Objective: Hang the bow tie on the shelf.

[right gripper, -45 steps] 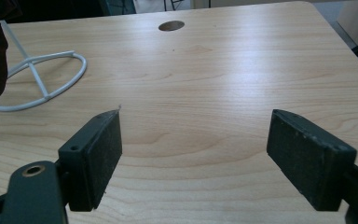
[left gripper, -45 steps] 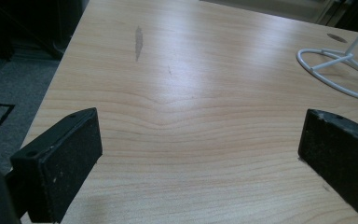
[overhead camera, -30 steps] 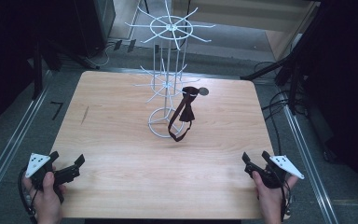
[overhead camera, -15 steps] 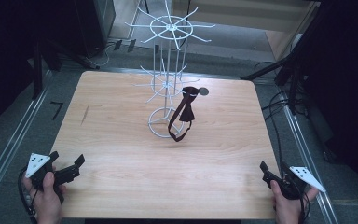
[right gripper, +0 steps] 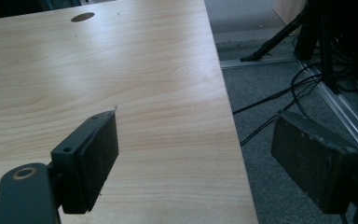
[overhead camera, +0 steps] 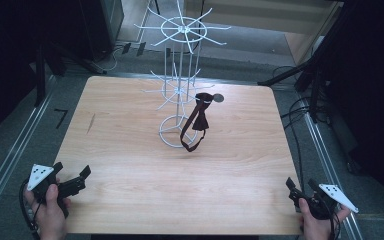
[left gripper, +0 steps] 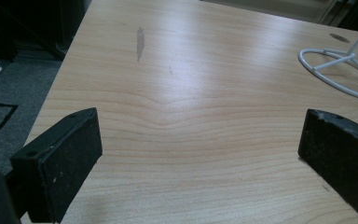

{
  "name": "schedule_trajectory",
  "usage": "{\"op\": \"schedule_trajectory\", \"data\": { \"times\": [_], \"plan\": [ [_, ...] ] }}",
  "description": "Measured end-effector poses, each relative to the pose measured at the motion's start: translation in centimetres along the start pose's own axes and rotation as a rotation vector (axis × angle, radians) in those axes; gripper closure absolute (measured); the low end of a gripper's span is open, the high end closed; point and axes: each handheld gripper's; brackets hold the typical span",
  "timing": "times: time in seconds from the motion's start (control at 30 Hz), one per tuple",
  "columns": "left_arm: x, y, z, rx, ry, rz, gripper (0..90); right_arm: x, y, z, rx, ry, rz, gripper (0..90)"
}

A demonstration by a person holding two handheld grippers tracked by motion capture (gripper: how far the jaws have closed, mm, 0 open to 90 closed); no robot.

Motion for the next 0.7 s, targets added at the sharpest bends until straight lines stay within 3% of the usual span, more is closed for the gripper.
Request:
{"op": "schedule_trajectory", "data": {
  "times": [0.3, 0.7],
  "plan": [
    [0.05, -0.01, 0.0, 0.001, -0.001, 0.0, 0.0, -0.19, 0.27, 0.43, 0.013, -0.009, 0.011, 14.3],
    [0.06, 0.02, 0.0, 0.003, -0.001, -0.001, 0.0, -0.37, 0.22, 0.42, 0.02, 0.015, 0.012, 14.3]
  ]
}}
Point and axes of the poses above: each handheld gripper's, and its own axes: y roughly forward along the jaws, z roughly out of its underside, x roughly to its left, and after that the axes turned 7 degrees about y, right-handed
